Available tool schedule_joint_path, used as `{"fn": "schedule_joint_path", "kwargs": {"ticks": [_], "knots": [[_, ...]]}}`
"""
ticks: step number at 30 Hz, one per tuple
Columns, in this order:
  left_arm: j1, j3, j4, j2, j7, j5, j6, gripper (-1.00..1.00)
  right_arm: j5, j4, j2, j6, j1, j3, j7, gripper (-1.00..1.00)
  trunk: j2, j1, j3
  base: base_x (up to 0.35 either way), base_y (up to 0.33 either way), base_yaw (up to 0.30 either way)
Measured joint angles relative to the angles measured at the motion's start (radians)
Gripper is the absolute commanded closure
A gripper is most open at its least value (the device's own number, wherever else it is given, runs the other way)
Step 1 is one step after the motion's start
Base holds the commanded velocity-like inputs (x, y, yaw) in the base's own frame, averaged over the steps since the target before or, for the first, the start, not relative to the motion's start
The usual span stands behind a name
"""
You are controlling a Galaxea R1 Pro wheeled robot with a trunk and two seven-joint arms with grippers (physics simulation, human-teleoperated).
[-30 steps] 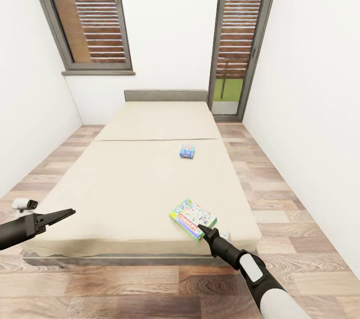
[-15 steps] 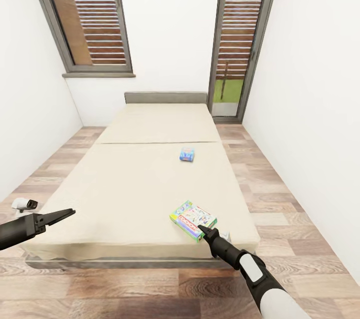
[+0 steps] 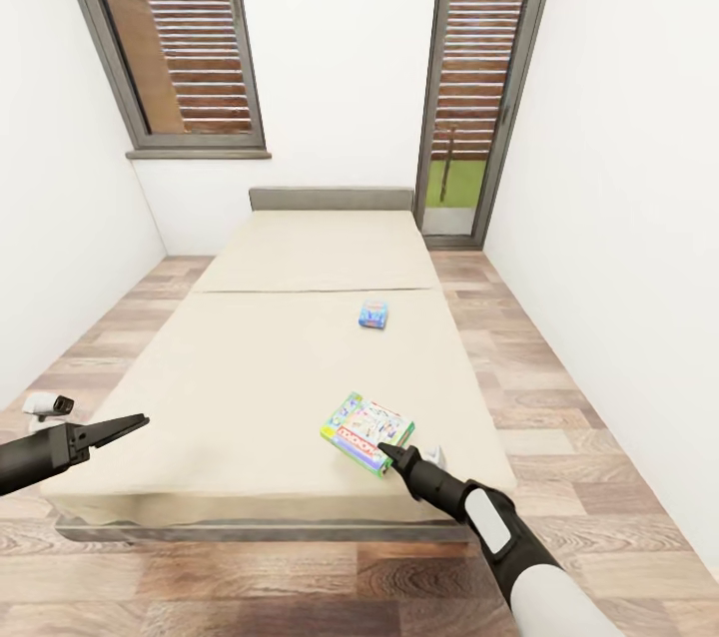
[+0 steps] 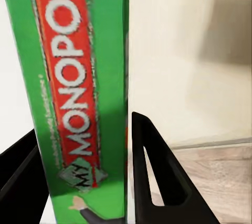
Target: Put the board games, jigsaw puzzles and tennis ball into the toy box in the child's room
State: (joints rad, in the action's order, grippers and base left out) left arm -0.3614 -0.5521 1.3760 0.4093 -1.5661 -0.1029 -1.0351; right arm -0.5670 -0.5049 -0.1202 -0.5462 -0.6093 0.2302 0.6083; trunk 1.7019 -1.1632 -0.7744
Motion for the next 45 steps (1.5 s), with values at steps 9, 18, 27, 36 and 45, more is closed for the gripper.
{"fn": "schedule_joint_path", "kwargs": {"ticks": [9, 18, 27, 36, 45], "knots": [[-0.002, 0.0, 0.0, 0.013, 0.0, 0.002, 0.0, -1.0, -0.005, -0.042, 0.0, -0.011, -0.003, -0.025, 0.005, 1.0, -0.063, 0.035, 0.028, 0.0, 0.0, 0.0], [-0.002, 0.004, 0.0, 0.036, 0.0, 0.002, 0.001, -1.0, -0.004, -0.073, 0.0, -0.009, -0.004, -0.148, 0.017, 1.0, -0.126, 0.069, 0.056, 0.0, 0.0, 0.0], [-0.002, 0.005, 0.0, 0.047, 0.0, 0.002, 0.001, -1.0, -0.01, -0.078, 0.003, -0.004, -0.004, -0.164, 0.02, 1.0, -0.189, 0.104, 0.085, 0.0, 0.0, 0.0], [-0.002, 0.007, 0.0, 0.048, 0.0, 0.002, 0.001, -1.0, -0.012, -0.079, 0.004, -0.003, -0.004, -0.166, 0.047, 1.0, -0.252, 0.138, 0.113, -0.049, 0.0, 0.0], [-0.002, 0.009, 0.0, 0.048, 0.0, 0.002, 0.001, -1.0, -0.014, -0.136, 0.013, -0.004, 0.007, -0.169, 0.075, 1.0, -0.315, 0.173, 0.141, -0.025, 0.0, 0.0]]}}
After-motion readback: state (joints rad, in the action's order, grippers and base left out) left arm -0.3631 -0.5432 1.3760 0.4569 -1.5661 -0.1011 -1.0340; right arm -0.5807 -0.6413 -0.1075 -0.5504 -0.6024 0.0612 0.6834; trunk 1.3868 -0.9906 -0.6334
